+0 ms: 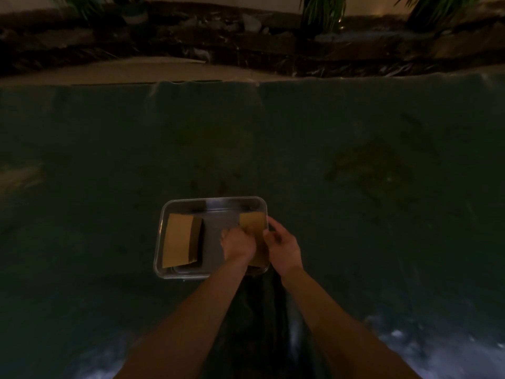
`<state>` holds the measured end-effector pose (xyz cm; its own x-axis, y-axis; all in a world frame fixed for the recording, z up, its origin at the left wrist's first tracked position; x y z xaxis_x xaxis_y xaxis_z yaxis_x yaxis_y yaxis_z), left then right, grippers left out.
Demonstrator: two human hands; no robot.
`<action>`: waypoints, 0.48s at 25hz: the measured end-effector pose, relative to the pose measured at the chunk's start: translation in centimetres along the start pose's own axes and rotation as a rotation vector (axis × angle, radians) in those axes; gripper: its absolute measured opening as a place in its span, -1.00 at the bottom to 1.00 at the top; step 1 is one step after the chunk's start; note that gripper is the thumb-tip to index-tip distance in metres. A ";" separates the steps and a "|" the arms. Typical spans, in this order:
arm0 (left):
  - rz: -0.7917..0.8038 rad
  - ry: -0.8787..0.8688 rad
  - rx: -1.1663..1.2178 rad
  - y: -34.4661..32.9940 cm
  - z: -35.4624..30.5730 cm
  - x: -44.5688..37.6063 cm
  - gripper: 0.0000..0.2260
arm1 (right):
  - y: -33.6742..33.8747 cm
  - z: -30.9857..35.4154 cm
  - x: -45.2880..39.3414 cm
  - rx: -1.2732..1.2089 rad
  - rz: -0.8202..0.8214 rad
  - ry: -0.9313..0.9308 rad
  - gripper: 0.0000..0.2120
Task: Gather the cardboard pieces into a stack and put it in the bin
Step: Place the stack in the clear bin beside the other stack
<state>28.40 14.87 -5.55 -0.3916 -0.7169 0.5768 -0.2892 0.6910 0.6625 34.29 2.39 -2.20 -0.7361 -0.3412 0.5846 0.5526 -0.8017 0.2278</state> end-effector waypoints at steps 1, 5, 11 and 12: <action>0.010 -0.010 -0.012 0.1 0.0 0.0 -0.78 | 0.0 0.0 0.0 -0.003 0.000 -0.003 -0.64; 0.095 -0.022 0.004 0.5 -0.1 -0.4 -0.79 | 0.0 -0.1 0.0 -0.007 -0.006 -0.007 -0.64; 0.155 -0.041 0.064 1.0 -0.2 -1.2 -0.75 | 0.3 -0.4 -0.3 -0.021 0.029 -0.022 -0.66; 0.119 -0.056 0.095 1.4 -0.3 -1.5 -0.76 | 0.3 -0.6 -0.4 -0.025 0.039 -0.028 -0.65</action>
<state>28.86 16.86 -5.28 -0.4751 -0.6251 0.6193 -0.3184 0.7783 0.5412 34.53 2.04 -2.84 -0.7026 -0.3589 0.6144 0.5704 -0.8003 0.1848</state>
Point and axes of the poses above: each hand's wrist, its own x-axis away from the middle knuckle, its own y-axis out of the back of the hand, z = x × y, the point moved 7 cm from there along -x, towards the middle knuckle, and after that the axes turned 1 degree about -x, right-handed, at the moved point
